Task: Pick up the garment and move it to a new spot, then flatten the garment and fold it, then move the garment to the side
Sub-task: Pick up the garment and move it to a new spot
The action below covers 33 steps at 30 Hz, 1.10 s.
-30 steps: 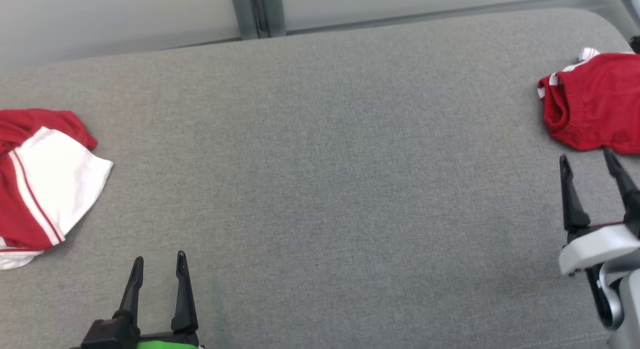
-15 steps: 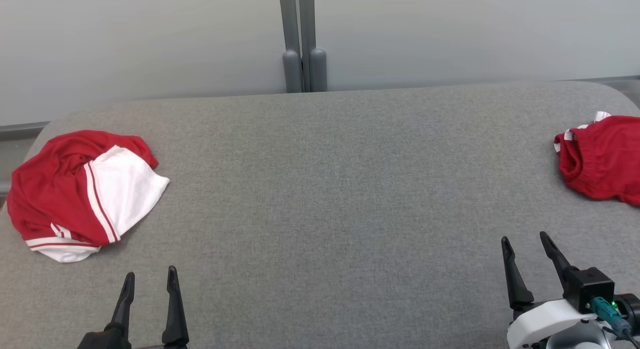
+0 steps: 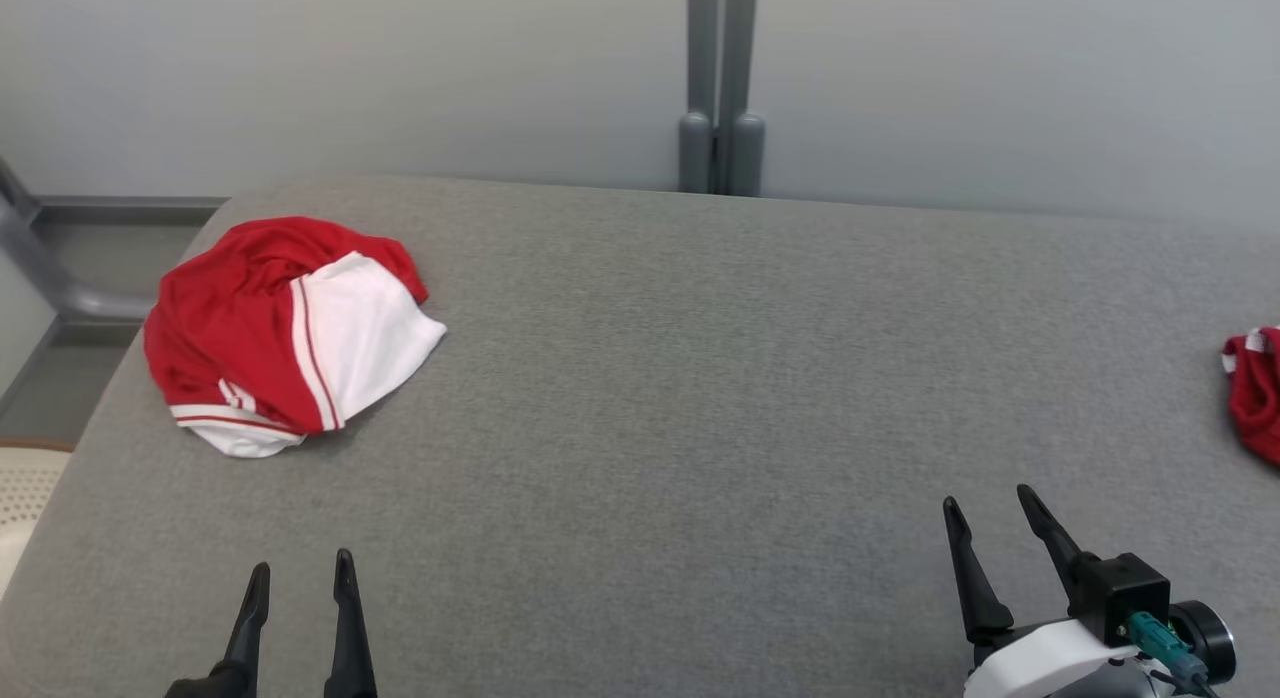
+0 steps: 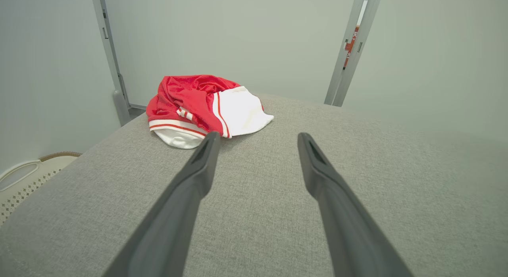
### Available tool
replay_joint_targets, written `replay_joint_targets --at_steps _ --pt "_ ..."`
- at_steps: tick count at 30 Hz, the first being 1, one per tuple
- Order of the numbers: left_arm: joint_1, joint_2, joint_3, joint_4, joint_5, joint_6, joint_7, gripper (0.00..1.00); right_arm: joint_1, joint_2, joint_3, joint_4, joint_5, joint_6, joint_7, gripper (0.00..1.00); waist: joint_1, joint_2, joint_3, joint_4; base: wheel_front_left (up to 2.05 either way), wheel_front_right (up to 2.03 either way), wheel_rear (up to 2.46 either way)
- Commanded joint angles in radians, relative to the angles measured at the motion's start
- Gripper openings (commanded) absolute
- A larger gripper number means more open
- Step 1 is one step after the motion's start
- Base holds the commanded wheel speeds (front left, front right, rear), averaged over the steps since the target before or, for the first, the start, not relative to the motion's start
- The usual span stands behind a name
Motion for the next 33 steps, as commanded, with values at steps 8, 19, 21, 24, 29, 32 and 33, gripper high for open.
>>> replay_joint_targets --at_steps 8,19,21,24,29,32,33 --pt "0.034 0.002 0.029 0.005 -0.011 -0.003 0.001 1.0 -0.016 0.011 0.026 0.007 0.017 -0.002 -0.003 1.0 0.0001 0.0 -0.01 0.204 0.0 0.0 0.0" --pt "-0.141 0.003 -0.034 0.11 -0.05 -0.068 0.001 1.0 -0.072 -0.057 0.023 -0.012 0.022 -0.001 -0.003 1.0 0.0001 0.0 0.159 0.147 0.0 0.0 0.0" --pt "-0.222 0.002 -0.061 0.163 -0.086 -0.078 0.001 1.0 -0.104 -0.083 0.027 -0.023 0.027 -0.001 -0.003 1.0 0.0001 0.0 0.223 0.126 0.0 0.0 0.0" --pt "-0.381 0.002 -0.106 0.278 -0.142 -0.089 0.004 1.0 -0.165 -0.131 0.036 -0.036 0.032 -0.002 -0.003 1.0 0.0001 0.0 0.325 0.09 0.0 0.0 0.0" --pt "-0.635 0.007 -0.122 0.488 -0.153 -0.084 0.075 1.0 -0.252 -0.183 0.05 -0.05 0.046 -0.002 -0.003 1.0 0.0001 0.0 0.453 0.035 0.0 0.0 0.0" --pt "-0.775 0.02 -0.086 0.616 -0.176 -0.045 0.114 1.0 -0.284 -0.2 0.058 -0.057 0.056 -0.002 -0.003 1.0 0.0001 0.0 0.497 0.007 0.0 0.0 0.0" --pt "-0.807 0.034 -0.075 0.653 -0.171 -0.022 0.12 1.0 -0.29 -0.202 0.062 -0.058 0.058 -0.002 -0.003 1.0 0.0001 0.0 0.505 -0.002 0.0 0.0 0.0"
